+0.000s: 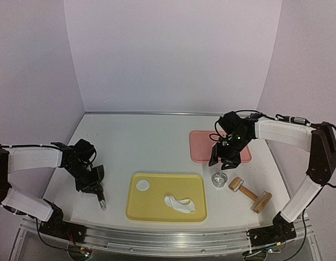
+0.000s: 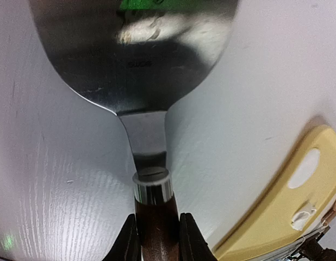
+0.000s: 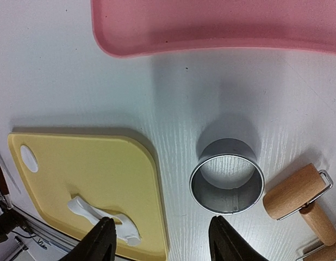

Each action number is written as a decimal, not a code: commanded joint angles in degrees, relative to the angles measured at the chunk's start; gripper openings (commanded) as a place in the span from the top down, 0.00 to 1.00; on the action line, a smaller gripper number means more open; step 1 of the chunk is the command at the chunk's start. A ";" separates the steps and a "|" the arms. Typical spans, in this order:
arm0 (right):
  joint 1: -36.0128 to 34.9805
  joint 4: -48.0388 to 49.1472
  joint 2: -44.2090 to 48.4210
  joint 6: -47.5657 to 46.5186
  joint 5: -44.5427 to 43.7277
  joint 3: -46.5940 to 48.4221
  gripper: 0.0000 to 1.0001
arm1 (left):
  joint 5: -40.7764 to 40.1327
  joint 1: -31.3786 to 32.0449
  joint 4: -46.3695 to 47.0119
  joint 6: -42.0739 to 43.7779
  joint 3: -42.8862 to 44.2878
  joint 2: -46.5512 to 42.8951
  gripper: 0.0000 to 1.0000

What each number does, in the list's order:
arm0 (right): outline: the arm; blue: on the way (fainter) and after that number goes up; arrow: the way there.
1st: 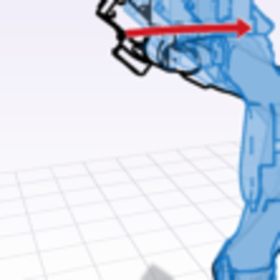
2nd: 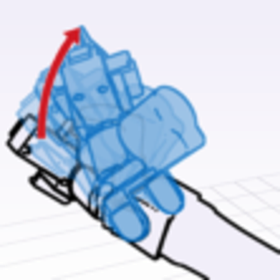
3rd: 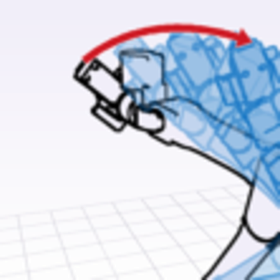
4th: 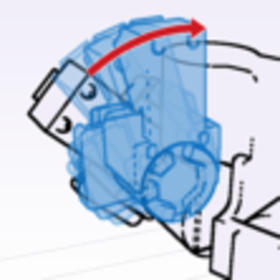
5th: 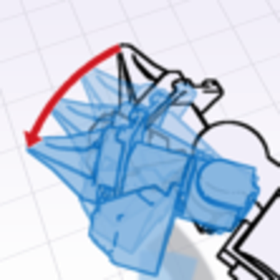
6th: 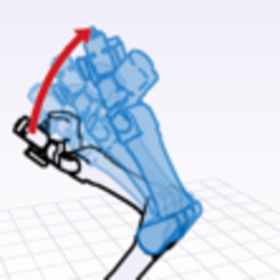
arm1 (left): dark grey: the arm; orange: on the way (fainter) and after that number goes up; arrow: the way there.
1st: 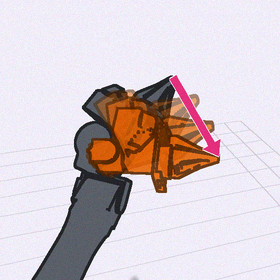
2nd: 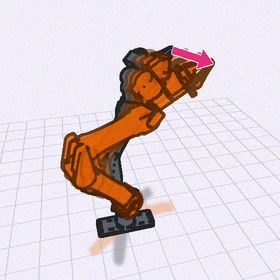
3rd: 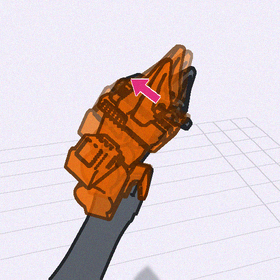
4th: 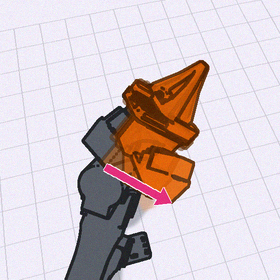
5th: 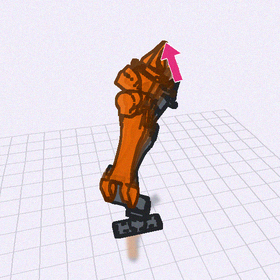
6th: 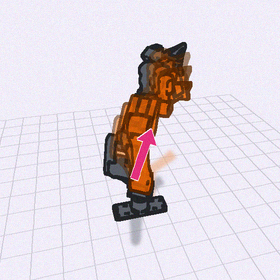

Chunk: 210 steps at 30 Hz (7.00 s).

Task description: Roll out the dumpling wrappers from the dough

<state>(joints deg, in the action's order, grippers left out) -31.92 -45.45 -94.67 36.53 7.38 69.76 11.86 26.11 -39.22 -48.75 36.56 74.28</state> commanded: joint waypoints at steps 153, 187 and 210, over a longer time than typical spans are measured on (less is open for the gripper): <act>-3.73 46.20 6.44 11.05 34.19 5.70 1.00 | 30.68 9.50 46.50 -11.75 16.29 -6.08 0.01; -4.03 42.84 5.65 9.50 38.70 2.79 1.00 | 40.34 5.09 42.99 -13.74 15.72 -6.99 0.40; -5.43 36.06 4.85 4.27 34.09 3.47 1.00 | 43.94 6.45 42.62 -13.76 17.94 -2.43 0.48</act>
<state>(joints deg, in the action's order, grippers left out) -36.69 -8.47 -89.17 43.48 42.57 72.18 54.35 31.81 2.44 -62.08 52.12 71.37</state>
